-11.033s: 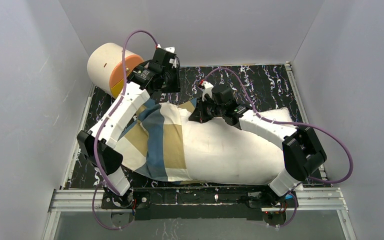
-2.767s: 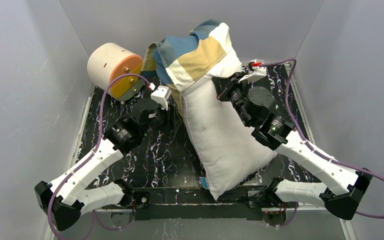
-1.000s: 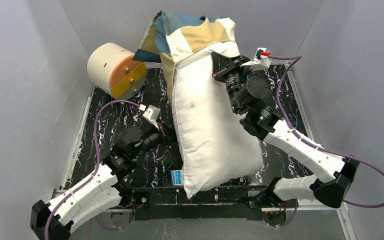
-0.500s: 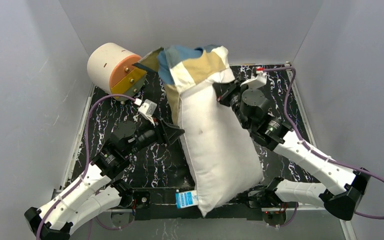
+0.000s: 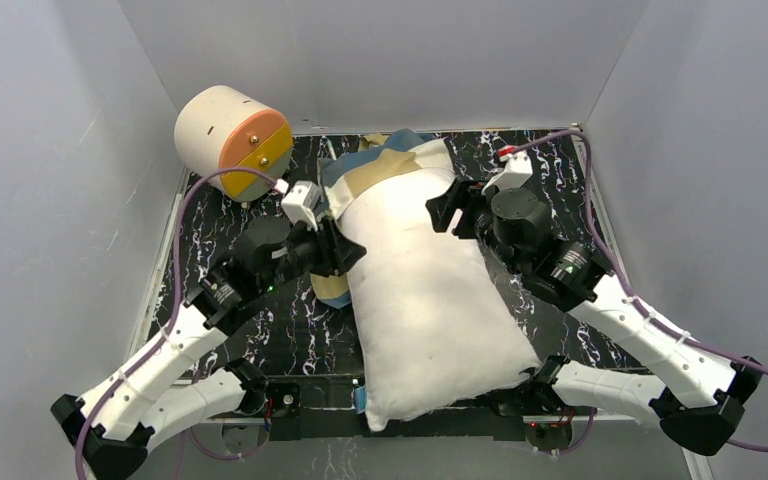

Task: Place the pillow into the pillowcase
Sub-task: Stuff the pillow into the pillowcase.

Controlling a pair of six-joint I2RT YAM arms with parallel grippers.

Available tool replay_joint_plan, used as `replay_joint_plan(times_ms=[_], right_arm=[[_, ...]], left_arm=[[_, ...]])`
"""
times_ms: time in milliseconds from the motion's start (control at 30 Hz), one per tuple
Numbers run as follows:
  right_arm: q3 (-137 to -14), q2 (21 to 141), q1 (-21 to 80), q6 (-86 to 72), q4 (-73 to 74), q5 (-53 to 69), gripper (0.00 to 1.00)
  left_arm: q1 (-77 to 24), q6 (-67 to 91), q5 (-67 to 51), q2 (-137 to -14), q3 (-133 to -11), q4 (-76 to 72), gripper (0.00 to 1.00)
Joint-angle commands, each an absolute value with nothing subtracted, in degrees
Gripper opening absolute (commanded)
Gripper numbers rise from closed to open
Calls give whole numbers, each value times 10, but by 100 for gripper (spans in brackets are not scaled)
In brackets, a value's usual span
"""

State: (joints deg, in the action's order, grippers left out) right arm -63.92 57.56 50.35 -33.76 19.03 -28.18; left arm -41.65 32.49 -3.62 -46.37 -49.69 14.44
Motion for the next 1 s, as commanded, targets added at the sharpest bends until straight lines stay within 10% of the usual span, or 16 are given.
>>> replay_joint_plan(times_ms=[0, 367, 733, 967], right_arm=[[-705, 578, 491, -256, 246, -270, 83], [-582, 608, 291, -310, 255, -6, 94], [-437, 605, 316, -447, 107, 302, 51], [-348, 528, 359, -629, -59, 257, 57]], left_arm=[[-418, 291, -8, -518, -594, 213, 43], [-418, 236, 22, -658, -713, 296, 68], [-418, 162, 75, -725, -796, 390, 71], [-418, 217, 92, -745, -808, 401, 71]])
